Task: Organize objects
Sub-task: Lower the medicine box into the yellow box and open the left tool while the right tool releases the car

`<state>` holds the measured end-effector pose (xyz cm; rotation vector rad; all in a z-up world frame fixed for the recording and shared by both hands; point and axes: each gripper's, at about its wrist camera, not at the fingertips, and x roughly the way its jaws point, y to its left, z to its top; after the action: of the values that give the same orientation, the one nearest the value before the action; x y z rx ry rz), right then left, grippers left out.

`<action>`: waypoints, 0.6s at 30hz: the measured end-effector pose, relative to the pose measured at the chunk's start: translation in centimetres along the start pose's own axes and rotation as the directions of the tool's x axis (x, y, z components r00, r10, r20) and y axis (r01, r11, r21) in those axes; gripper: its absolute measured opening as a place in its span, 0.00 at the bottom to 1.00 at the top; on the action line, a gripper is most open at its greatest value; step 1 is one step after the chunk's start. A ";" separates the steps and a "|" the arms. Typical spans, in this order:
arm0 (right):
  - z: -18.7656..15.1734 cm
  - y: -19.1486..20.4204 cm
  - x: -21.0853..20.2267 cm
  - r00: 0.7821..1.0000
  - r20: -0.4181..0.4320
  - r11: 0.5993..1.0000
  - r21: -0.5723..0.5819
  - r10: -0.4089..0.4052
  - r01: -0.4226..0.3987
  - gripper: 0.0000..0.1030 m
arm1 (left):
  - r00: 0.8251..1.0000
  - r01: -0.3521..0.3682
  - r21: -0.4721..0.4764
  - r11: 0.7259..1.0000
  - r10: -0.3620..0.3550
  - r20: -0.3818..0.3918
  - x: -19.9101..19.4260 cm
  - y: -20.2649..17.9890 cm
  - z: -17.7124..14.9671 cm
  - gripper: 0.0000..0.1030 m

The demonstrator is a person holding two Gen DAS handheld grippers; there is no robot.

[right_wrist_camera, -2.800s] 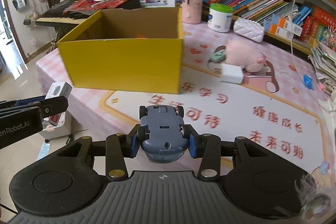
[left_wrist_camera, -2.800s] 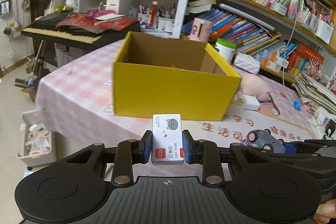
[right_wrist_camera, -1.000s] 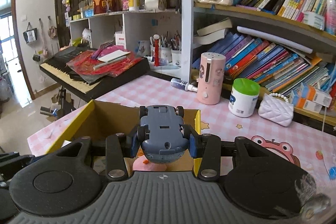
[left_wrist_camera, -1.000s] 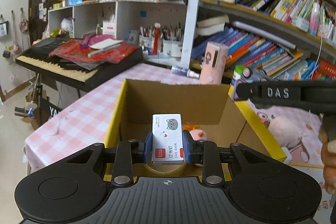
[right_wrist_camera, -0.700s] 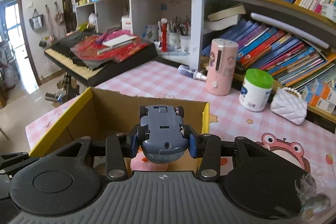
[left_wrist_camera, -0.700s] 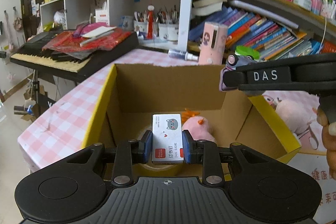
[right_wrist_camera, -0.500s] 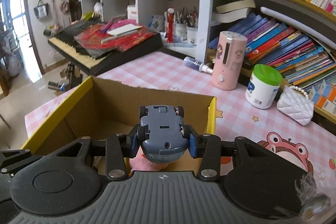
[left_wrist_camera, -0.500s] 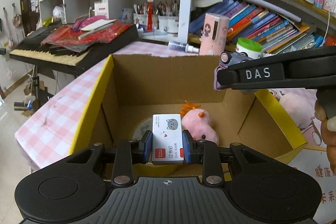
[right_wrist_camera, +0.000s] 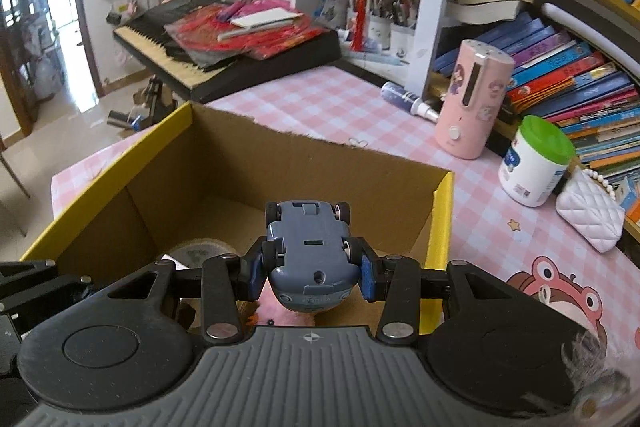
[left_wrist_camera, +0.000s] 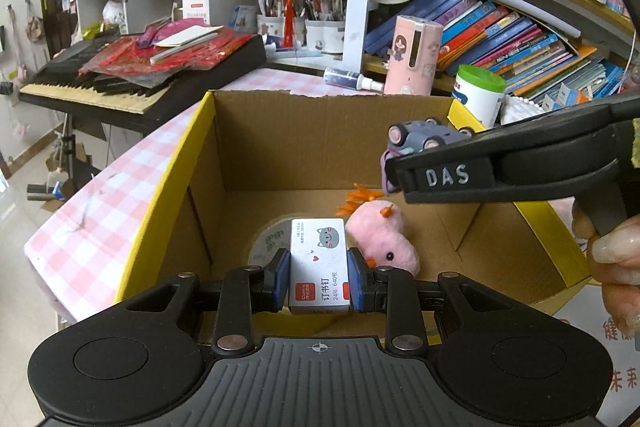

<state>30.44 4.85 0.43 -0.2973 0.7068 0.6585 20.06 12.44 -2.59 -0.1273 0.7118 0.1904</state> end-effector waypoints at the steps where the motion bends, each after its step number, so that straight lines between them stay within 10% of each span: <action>1: 0.0 0.1 0.1 1.000 -0.007 1.000 -0.007 0.002 -0.002 0.40 | 1.000 0.000 0.000 1.000 0.000 -0.001 0.0 0.0 0.0 0.27; 14: 0.3 0.8 1.9 0.997 -0.073 0.998 -0.056 0.032 -0.036 0.40 | 0.999 -0.005 -0.018 1.000 0.006 0.039 -0.9 0.3 0.1 0.31; 18: 0.5 1.2 2.6 0.996 -0.087 0.996 -0.076 0.034 -0.041 0.40 | 0.998 -0.010 -0.017 1.000 0.011 0.068 -1.9 0.6 0.0 0.46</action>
<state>31.35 7.19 -0.99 -0.3860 0.7716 0.7133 18.50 12.76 -1.39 -0.1322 0.6428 0.2099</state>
